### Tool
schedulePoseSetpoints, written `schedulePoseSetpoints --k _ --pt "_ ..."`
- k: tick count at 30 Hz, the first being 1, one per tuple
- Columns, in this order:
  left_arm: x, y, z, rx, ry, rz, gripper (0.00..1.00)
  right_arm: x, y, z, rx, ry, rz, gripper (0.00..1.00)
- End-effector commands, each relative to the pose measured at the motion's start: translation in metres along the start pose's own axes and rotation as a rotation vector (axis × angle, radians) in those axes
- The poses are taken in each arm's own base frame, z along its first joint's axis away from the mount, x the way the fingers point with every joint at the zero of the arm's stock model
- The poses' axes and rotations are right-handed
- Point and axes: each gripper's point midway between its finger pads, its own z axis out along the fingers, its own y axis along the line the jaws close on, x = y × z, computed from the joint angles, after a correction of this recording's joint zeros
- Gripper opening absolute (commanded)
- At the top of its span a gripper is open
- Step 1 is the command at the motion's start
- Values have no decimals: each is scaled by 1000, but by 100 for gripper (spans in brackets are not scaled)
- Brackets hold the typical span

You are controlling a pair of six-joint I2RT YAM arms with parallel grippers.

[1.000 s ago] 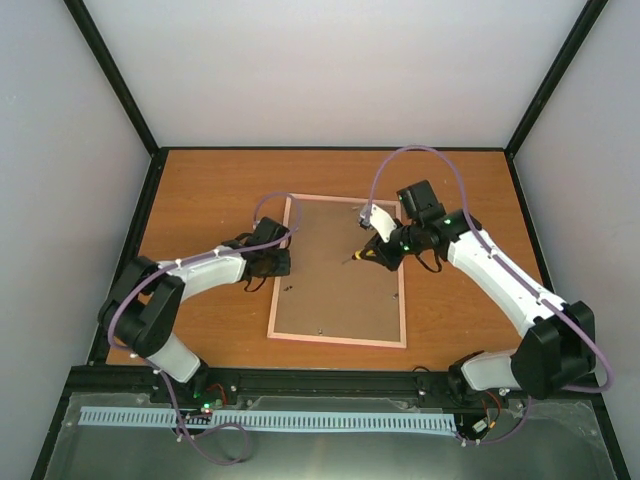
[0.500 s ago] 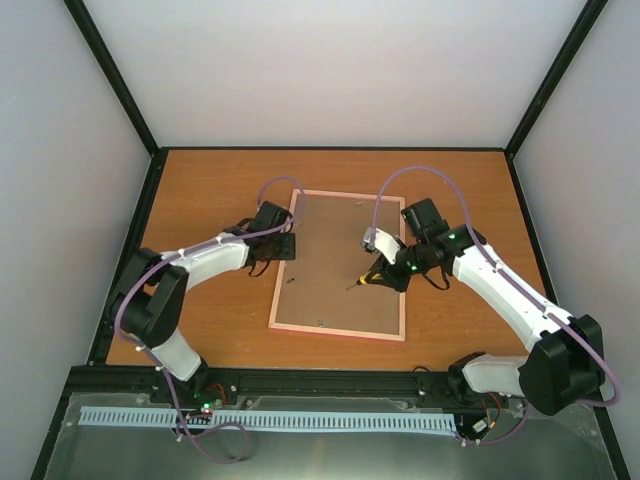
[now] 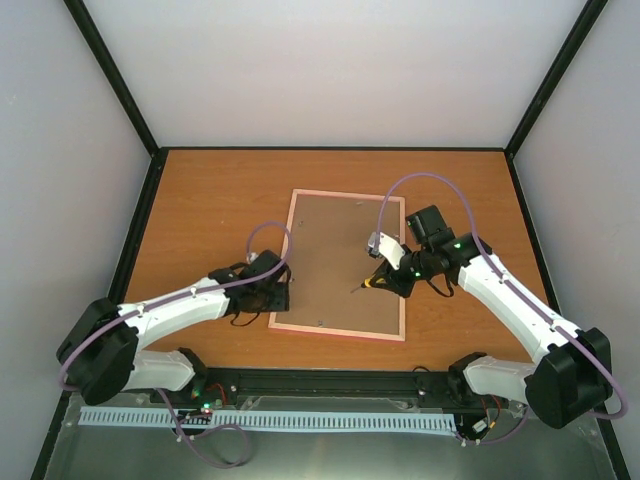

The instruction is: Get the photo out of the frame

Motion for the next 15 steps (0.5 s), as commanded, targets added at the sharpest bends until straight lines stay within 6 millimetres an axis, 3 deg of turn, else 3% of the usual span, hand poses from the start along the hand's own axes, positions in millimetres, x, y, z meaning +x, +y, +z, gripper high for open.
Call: schedulePoseSetpoints --k 1,5,15 --pt "26 14 2 -44 60 -85 60 -6 -2 -5 27 -23 -12 3" --pt "22 5 10 13 30 -45 49 -2 -4 -4 39 -6 -22 3" --pt "-11 -6 34 -46 -15 114 21 6 1 -7 39 2 -33 3"
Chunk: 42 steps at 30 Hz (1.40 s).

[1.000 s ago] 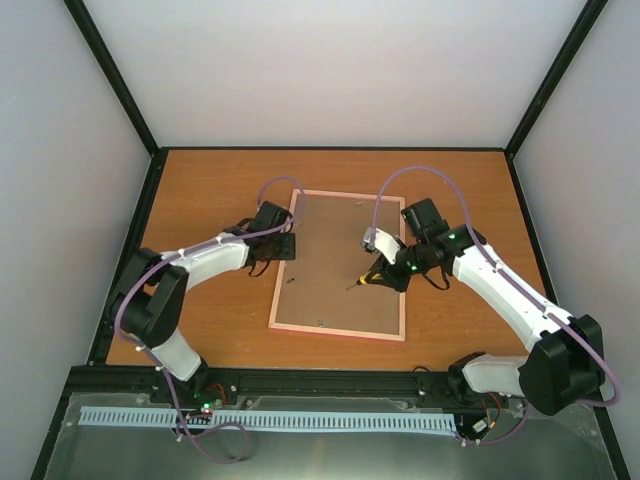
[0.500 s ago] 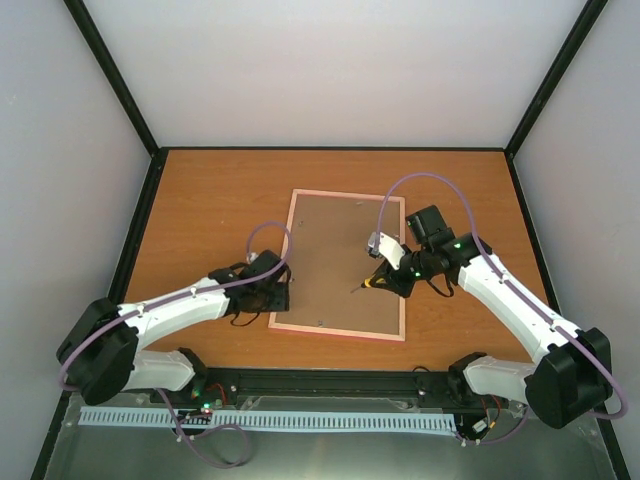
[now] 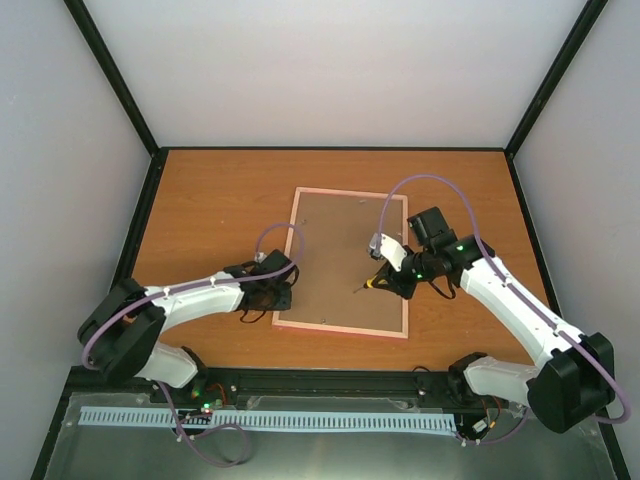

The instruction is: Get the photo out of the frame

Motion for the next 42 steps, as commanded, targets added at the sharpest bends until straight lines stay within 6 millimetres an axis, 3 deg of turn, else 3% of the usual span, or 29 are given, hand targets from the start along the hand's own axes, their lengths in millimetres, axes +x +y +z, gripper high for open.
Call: schedulePoseSetpoints --k 1,6,11,14,15,16,19,20,23,27,31,36,42 --pt "-32 -16 5 30 -83 112 19 3 3 -7 23 -10 -29 3" --pt "-54 -34 11 118 -166 332 12 3 7 -11 29 -28 -50 3" --pt "-84 -56 12 186 -243 430 5 4 7 -14 42 -27 -74 3" --pt "-122 -49 14 135 -289 430 4 4 7 -15 40 -13 -87 3" --pt "-137 -37 17 98 -295 397 5 4 7 -15 40 -13 -89 3" --pt "-152 -29 16 68 -304 359 9 3 7 -15 41 -15 -90 3" --pt "-176 0 8 -79 -293 198 50 2 8 -16 36 -19 -84 3" --pt "-178 2 3 -96 -285 152 57 2 8 -16 38 -20 -81 3" --pt "-167 0 -18 -76 -261 -40 61 0 5 -18 67 -35 -77 3" --pt "-121 -32 -33 98 -216 -247 64 -4 1 -19 97 -74 -71 3" --pt "-85 -50 -28 145 -111 -397 62 -8 0 -15 85 -84 -57 3" --pt "-51 -53 -15 95 -38 -566 63 -14 0 -16 66 -87 -57 3" --pt "-41 -48 5 64 -14 -661 63 -13 1 -15 57 -86 -52 3"
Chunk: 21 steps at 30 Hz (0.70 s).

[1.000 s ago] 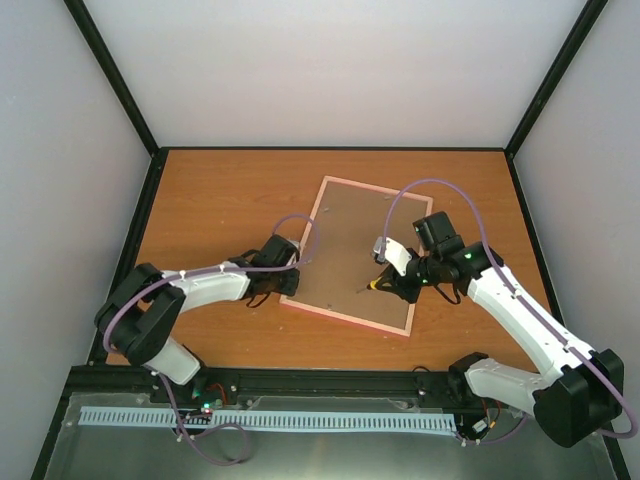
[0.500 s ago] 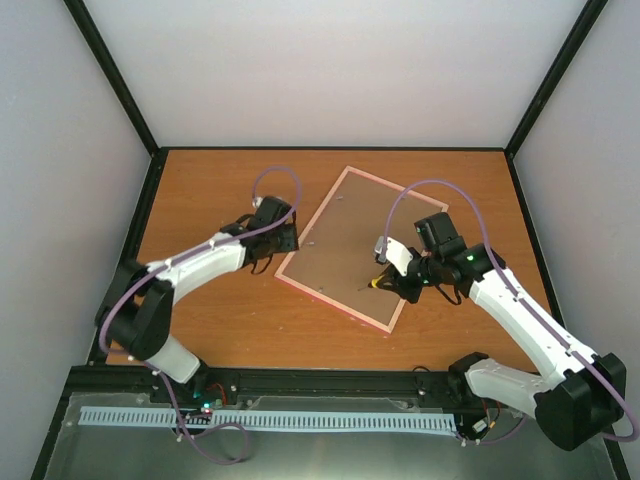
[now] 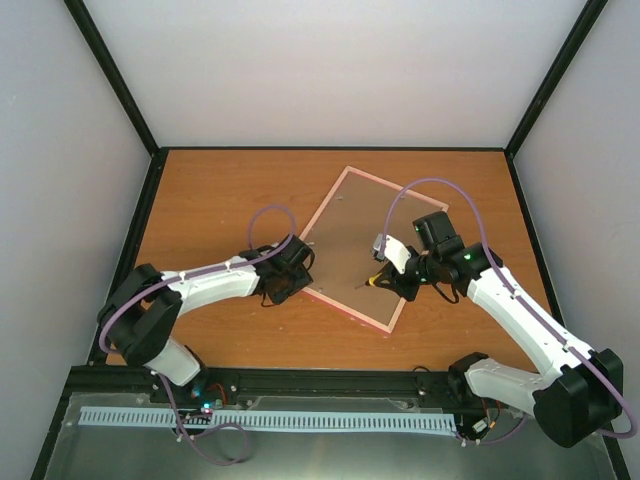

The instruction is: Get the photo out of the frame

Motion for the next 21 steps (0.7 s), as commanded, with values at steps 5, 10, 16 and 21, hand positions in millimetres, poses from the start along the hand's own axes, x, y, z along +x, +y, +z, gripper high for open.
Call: schedulePoseSetpoints --k 5,10,16,21 --pt "-5 2 26 -52 -34 -122 62 -9 1 -4 -1 -39 -5 3" --pt "-8 -5 37 -75 -17 -100 49 -7 2 -4 4 -35 -8 3" --pt "-16 1 52 -81 33 -21 25 -6 1 -5 12 -32 -13 3" --pt "-24 21 64 -94 125 103 16 -5 1 -7 17 -30 -20 3"
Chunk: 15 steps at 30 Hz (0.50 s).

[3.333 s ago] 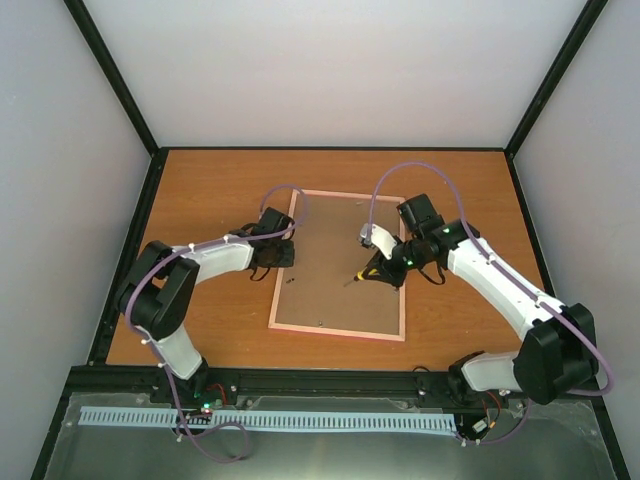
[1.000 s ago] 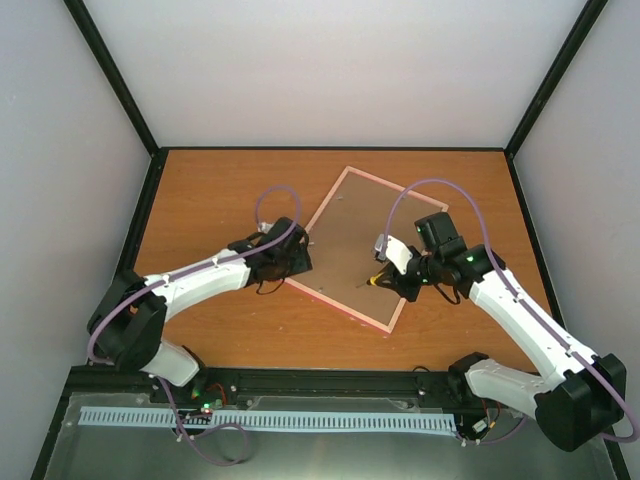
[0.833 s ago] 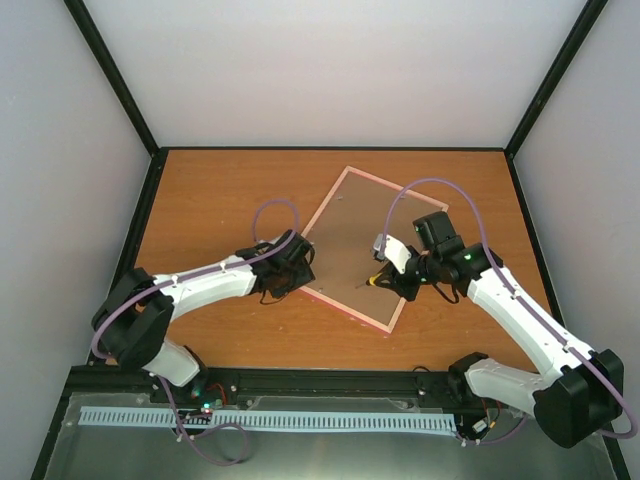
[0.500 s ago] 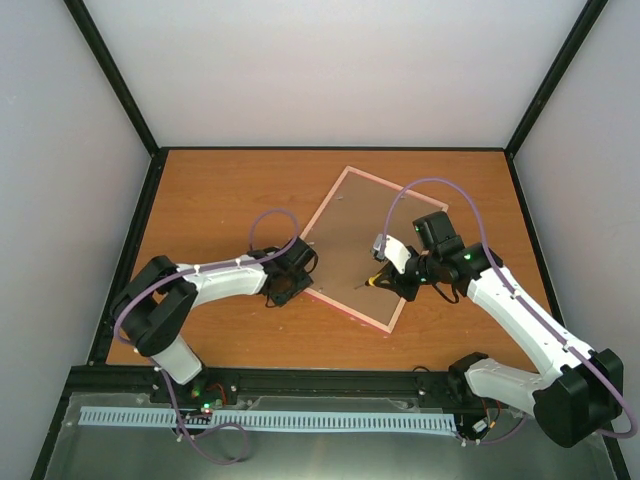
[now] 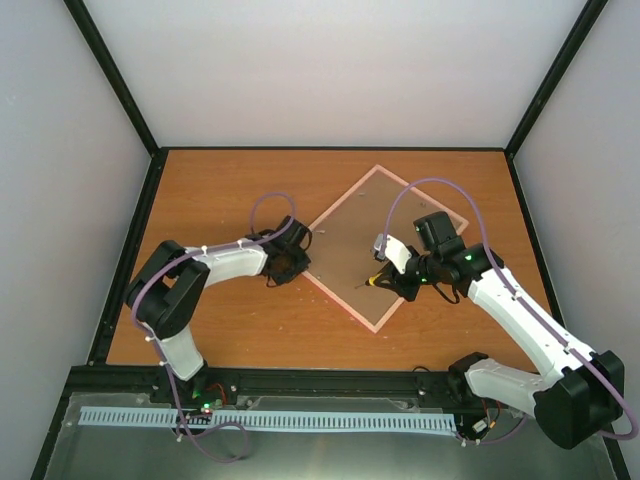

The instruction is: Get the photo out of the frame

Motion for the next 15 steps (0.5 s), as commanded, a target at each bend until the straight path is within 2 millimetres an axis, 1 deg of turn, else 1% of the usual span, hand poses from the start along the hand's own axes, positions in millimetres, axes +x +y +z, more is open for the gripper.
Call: schedulePoseSetpoints --k 1,3,5,8,10,12,15 --pt "6 37 19 -92 125 210 15 -4 0 -5 20 -22 -26 3" --pt "9 39 20 -69 155 293 13 -4 0 -6 22 -21 -28 3" --pt "17 37 20 -32 197 396 11 -4 1 -6 18 -24 -29 3" --pt "22 41 24 -28 226 490 8 -6 3 -2 -16 -30 -23 3" --pt "18 41 26 -28 203 523 6 -9 6 3 -57 -34 -19 3" --pt "10 39 28 -32 162 548 4 -13 9 8 -102 -33 -15 3" --pt "1 37 32 -53 129 543 4 -22 6 17 -132 -26 -3 3"
